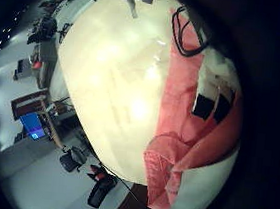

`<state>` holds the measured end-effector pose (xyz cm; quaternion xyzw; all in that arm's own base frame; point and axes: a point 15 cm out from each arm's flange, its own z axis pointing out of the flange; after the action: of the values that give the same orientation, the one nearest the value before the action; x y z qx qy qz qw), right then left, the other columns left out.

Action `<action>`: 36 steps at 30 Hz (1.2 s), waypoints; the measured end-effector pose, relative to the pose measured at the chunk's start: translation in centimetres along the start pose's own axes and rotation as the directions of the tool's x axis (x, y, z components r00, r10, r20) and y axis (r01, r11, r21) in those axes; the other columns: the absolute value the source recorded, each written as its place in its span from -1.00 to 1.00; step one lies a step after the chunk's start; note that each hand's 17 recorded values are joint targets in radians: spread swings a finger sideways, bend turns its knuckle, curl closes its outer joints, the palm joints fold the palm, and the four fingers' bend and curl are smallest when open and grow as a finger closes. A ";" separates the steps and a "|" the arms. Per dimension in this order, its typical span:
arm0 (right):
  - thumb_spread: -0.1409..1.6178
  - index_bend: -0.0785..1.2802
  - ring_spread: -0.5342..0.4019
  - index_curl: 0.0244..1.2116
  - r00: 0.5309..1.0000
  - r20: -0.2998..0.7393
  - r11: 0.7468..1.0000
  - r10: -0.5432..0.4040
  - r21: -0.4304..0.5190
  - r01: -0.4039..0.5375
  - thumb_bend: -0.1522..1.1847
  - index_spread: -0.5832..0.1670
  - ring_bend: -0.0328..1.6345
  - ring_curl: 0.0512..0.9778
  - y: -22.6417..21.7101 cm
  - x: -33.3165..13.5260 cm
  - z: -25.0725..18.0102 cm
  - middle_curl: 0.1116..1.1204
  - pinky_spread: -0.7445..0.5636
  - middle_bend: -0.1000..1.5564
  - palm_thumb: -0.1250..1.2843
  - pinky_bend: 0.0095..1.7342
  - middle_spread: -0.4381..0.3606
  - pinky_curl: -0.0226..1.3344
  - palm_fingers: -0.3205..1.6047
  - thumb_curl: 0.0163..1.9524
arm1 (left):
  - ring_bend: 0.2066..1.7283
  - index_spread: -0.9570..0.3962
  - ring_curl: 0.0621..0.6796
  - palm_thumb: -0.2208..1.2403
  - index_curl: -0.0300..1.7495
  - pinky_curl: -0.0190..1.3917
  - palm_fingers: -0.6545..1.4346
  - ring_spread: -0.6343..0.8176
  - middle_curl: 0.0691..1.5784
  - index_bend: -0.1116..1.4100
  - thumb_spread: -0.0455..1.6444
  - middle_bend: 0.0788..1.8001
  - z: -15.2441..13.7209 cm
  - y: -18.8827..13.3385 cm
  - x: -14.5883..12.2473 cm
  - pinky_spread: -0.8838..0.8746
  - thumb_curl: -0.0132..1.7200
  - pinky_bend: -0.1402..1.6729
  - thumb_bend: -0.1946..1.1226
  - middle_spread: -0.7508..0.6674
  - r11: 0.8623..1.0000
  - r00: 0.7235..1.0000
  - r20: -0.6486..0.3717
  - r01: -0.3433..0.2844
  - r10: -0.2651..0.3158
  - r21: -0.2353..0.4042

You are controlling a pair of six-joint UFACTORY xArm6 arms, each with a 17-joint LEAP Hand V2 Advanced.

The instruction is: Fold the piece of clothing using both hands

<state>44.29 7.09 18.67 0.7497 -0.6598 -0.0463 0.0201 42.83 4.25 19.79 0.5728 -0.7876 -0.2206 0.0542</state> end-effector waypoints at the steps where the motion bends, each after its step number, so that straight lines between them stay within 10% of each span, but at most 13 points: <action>1: 0.53 0.63 -0.42 0.45 1.000 0.000 1.000 0.001 -0.002 -0.001 -0.80 -0.19 0.58 0.67 0.0 0.0 0.2 0.66 -0.29 0.52 0.49 0.28 -0.43 0.53 0.34 -0.53 | 0.34 -0.65 0.45 -0.05 0.52 -0.21 0.65 -0.77 0.02 -0.51 0.30 0.11 0.0 -0.1 -0.1 -0.71 -0.49 0.40 -0.75 -0.63 1.000 1.000 0.002 0.000 0.000 -0.002; 5: 0.53 0.41 -0.41 0.38 1.000 -0.001 1.000 0.001 -0.013 -0.001 -0.80 -0.23 0.54 0.56 -0.1 0.1 0.7 0.55 -0.39 0.42 0.48 0.20 -0.39 0.43 0.29 -0.54 | 0.25 -0.65 0.39 -0.07 0.47 -0.22 0.58 -0.80 -0.01 -0.55 0.30 0.08 -0.4 -0.6 -0.2 -0.73 -0.52 0.34 -0.75 -0.65 1.000 1.000 0.005 0.001 -0.001 -0.003; 10: 0.52 0.03 -0.44 0.28 1.000 0.003 0.999 0.003 0.032 -0.003 -0.80 -0.25 0.48 0.42 -1.4 0.1 -0.3 0.43 -0.56 0.31 0.46 0.06 -0.36 0.30 0.01 -0.55 | 0.53 -0.34 0.62 -0.12 0.19 -0.11 -0.07 -0.78 -0.06 -1.00 0.29 -0.20 -1.3 -0.6 -0.7 -0.73 -0.57 0.52 -0.76 -0.56 1.000 1.000 0.005 -0.016 0.016 0.008; 15: 0.48 -0.06 -0.40 0.17 1.000 0.005 0.996 0.009 0.093 -0.010 -0.81 -0.33 0.27 0.25 -1.9 0.8 -2.4 0.29 -0.27 0.15 0.40 -0.15 -0.31 0.25 -0.40 -0.57 | 0.49 -0.03 0.57 -0.30 -0.08 -0.09 -0.40 -0.62 -0.22 -0.73 0.21 -0.49 -2.3 -0.4 -1.0 -0.63 -0.62 0.54 -0.79 -0.26 0.999 0.999 -0.002 -0.039 0.039 0.035; 25: 0.44 -0.09 -0.02 -0.02 0.999 0.007 0.985 0.036 0.169 -0.036 -0.80 -0.34 -0.07 -0.11 0.2 2.4 -8.5 -0.05 0.54 -0.15 0.33 -0.33 -0.09 0.05 -0.51 -0.58 | -0.07 0.19 0.07 -0.45 -0.34 -0.28 -0.48 -0.15 -0.47 -0.64 0.09 -0.77 -6.4 2.0 -1.6 -0.13 -0.64 0.04 -0.76 0.21 0.992 0.999 -0.026 -0.033 0.036 0.124; 36: 0.40 -0.15 0.02 -0.12 1.000 0.003 0.999 0.008 0.048 -0.008 -0.81 -0.29 -0.27 -0.31 7.6 2.3 -11.8 -0.24 0.77 -0.26 0.35 -0.51 0.02 -0.14 -0.49 -0.57 | -0.41 0.25 -0.28 -0.49 -0.50 -0.44 -0.42 0.22 -0.57 -0.65 0.06 -0.86 -6.2 9.4 -1.6 0.26 -0.65 -0.22 -0.76 0.33 0.999 0.997 -0.065 -0.051 0.052 0.011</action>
<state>38.17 3.42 30.96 0.7474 -0.6637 -0.0313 0.0013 37.15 6.28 29.43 0.5594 -0.8010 -0.1965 0.0829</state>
